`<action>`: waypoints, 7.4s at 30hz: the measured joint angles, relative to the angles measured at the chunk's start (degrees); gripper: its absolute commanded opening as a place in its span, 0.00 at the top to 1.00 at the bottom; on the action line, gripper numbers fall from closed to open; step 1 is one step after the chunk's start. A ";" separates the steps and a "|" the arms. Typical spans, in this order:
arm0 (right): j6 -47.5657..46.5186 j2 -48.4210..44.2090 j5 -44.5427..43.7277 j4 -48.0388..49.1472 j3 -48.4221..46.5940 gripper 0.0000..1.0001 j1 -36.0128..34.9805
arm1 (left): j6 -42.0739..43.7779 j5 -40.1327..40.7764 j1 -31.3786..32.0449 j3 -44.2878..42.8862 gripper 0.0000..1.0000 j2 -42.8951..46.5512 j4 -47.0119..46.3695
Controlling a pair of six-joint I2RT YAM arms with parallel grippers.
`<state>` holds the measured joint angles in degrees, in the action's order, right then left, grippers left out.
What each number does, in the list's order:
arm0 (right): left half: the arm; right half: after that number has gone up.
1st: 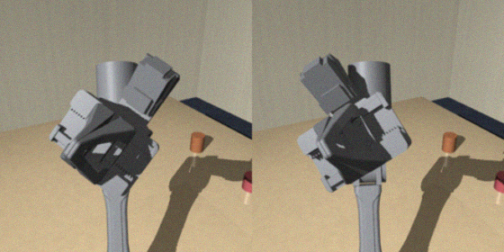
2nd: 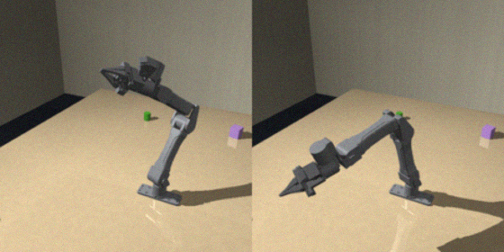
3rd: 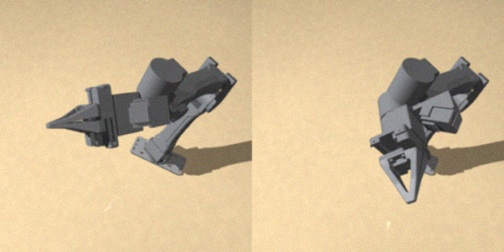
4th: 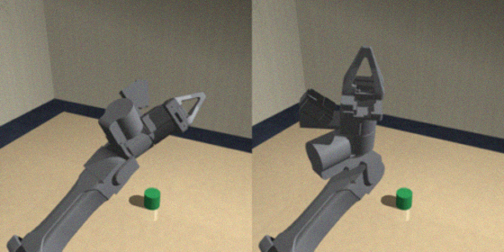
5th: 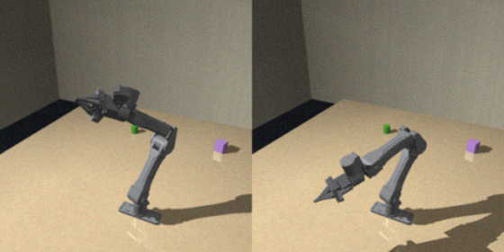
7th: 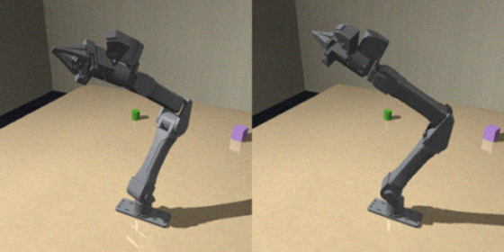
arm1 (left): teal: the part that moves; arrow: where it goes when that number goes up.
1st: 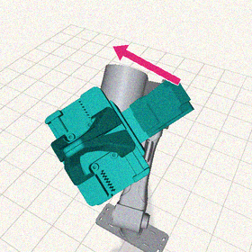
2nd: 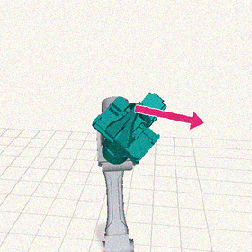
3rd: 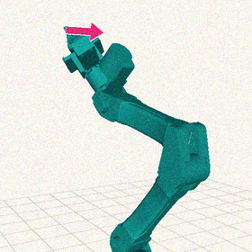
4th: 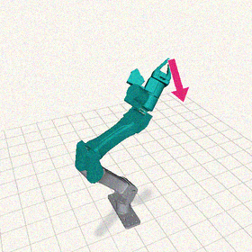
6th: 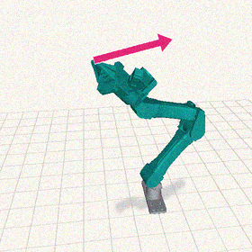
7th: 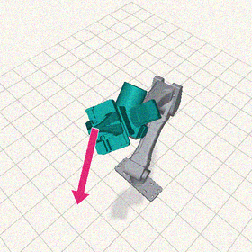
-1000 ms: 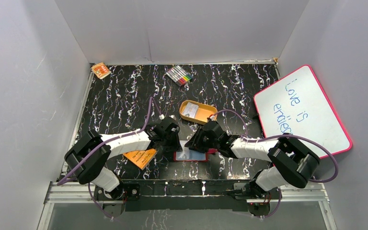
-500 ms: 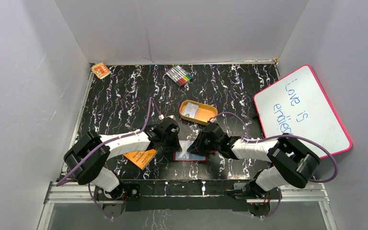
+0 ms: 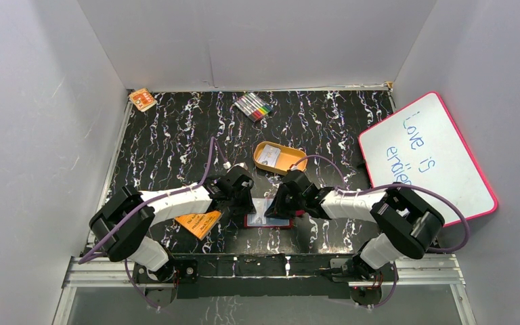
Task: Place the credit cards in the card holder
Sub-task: Adjust the card holder at the center of the board, then pick up the credit card from the storage box.
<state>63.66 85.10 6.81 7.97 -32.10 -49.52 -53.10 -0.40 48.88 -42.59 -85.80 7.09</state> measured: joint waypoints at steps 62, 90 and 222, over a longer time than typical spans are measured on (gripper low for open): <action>-15.58 2.47 -5.20 -7.04 -7.61 0.69 -2.82 | -1.57 0.55 -0.02 1.90 1.00 1.25 -1.36; -17.44 -1.03 -10.36 -8.81 -5.60 0.55 -5.27 | -2.01 0.72 -0.02 1.95 1.00 1.49 -1.14; -17.42 20.50 -8.96 -12.31 -34.58 0.35 18.38 | -2.01 12.35 -0.07 4.31 0.43 33.86 22.21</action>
<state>46.24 105.60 -2.15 -4.34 -66.67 -31.14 -55.11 11.94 48.82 -38.28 -51.94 29.30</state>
